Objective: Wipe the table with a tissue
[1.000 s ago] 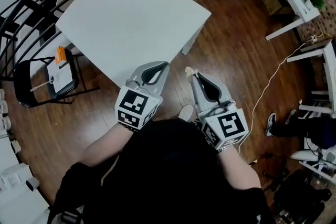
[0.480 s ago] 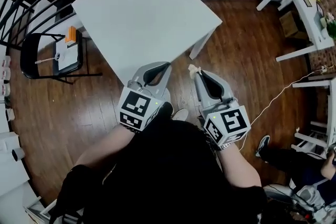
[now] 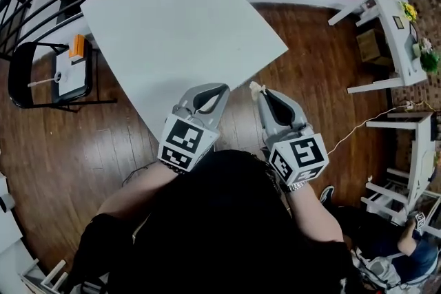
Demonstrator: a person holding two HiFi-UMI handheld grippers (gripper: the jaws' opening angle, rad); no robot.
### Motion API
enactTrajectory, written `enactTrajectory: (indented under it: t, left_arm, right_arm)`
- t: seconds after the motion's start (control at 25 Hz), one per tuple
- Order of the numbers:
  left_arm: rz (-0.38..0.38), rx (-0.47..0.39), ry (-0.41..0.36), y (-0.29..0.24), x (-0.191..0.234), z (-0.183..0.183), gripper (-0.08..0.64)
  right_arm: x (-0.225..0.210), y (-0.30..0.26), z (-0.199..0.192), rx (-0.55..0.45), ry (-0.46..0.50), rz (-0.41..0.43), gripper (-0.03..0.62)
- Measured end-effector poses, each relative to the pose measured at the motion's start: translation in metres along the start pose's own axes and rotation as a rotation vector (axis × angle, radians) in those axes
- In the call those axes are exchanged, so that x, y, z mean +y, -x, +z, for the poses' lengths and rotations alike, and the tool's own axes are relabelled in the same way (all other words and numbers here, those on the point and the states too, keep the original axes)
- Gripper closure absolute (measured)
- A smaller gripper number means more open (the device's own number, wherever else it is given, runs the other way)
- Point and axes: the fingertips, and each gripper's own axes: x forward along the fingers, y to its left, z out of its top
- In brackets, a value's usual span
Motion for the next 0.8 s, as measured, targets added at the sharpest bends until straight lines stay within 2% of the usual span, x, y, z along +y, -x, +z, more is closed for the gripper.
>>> enactTrajectory:
  t: [0.16,0.44,0.64,0.8]
  left_arm:
    - [-0.021,0.001,0.023,-0.018,0.013,0.004,0.548]
    - [0.031,0.039,0.081,-0.036,0.032,-0.004,0.548]
    - [0.101,0.076,0.111,-0.056,0.046,-0.017,0.548]
    - [0.174,0.114,0.133,-0.083,0.047,-0.018,0.548]
  right_arm:
    - [-0.017,-0.02,0.005,0.034,0.012,-0.011,0.581]
    - [-0.048,-0.05,0.002,0.093,0.016,0.031,0.581]
    - [-0.068,-0.079,-0.009,0.125,0.028,0.106,0.581]
    - [-0.092,-0.099,-0.018,0.162,0.036,0.199,0.581]
